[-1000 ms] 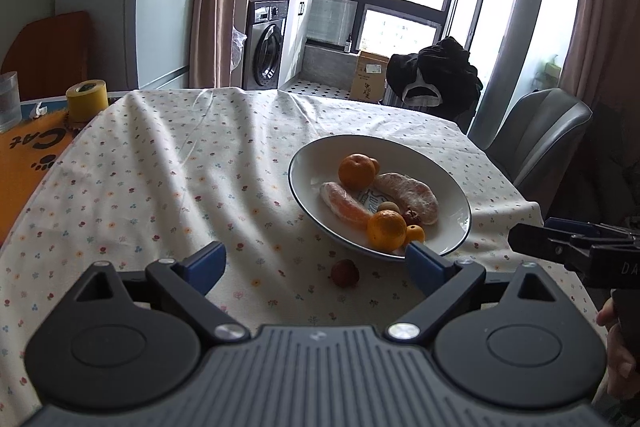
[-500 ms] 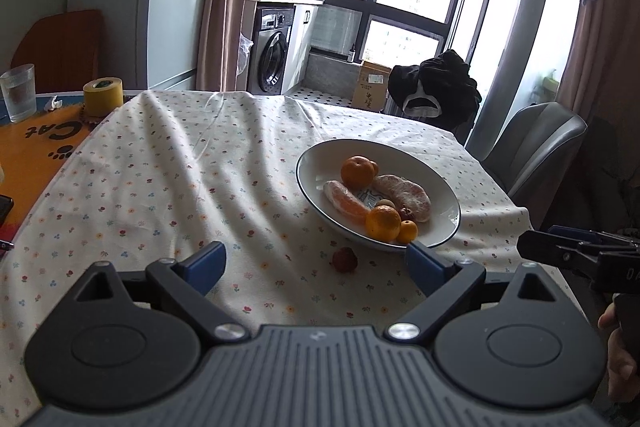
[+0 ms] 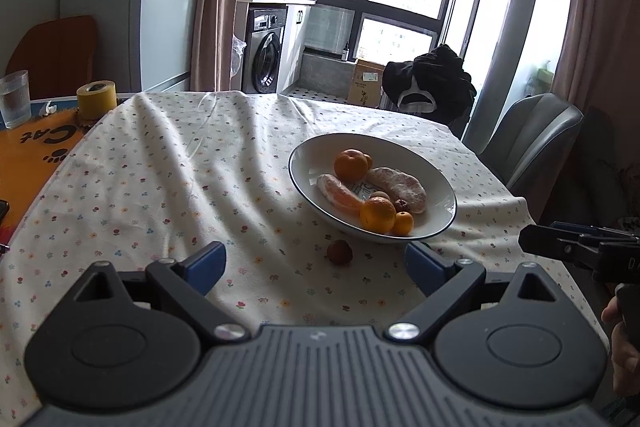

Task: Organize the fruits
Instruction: 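Lower both tools toward the kiwi and red plum on the tablecloth, then move the right tool onto the brown kiwi while the left tool approaches the red plum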

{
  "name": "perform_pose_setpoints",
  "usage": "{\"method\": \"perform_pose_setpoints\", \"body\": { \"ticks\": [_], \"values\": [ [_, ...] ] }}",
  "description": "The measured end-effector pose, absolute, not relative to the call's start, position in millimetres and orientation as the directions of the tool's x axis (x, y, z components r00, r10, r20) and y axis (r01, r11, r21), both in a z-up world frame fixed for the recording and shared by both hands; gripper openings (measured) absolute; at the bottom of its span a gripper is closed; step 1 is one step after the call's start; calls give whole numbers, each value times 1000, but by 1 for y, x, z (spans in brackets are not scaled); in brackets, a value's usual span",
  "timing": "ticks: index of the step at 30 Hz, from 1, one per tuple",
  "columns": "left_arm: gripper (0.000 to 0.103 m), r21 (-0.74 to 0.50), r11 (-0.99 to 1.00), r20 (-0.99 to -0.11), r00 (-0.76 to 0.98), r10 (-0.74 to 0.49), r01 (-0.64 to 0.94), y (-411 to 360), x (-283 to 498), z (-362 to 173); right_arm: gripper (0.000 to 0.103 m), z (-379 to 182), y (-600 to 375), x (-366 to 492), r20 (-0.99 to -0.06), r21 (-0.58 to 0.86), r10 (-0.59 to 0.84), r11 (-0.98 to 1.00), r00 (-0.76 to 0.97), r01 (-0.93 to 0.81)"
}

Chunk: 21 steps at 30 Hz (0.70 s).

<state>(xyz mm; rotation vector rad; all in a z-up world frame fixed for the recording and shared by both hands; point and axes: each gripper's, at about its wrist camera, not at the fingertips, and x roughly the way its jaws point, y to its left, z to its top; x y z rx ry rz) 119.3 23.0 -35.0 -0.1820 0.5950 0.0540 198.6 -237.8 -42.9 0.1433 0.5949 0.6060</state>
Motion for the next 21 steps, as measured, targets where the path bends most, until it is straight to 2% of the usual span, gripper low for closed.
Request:
{"method": "perform_pose_setpoints", "body": {
  "ticks": [21],
  "values": [
    [95,-146,985,-628,778,-22,-90,22,151,-69,103,-75,-222,215,-534,296,578,811,617,-504]
  ]
}}
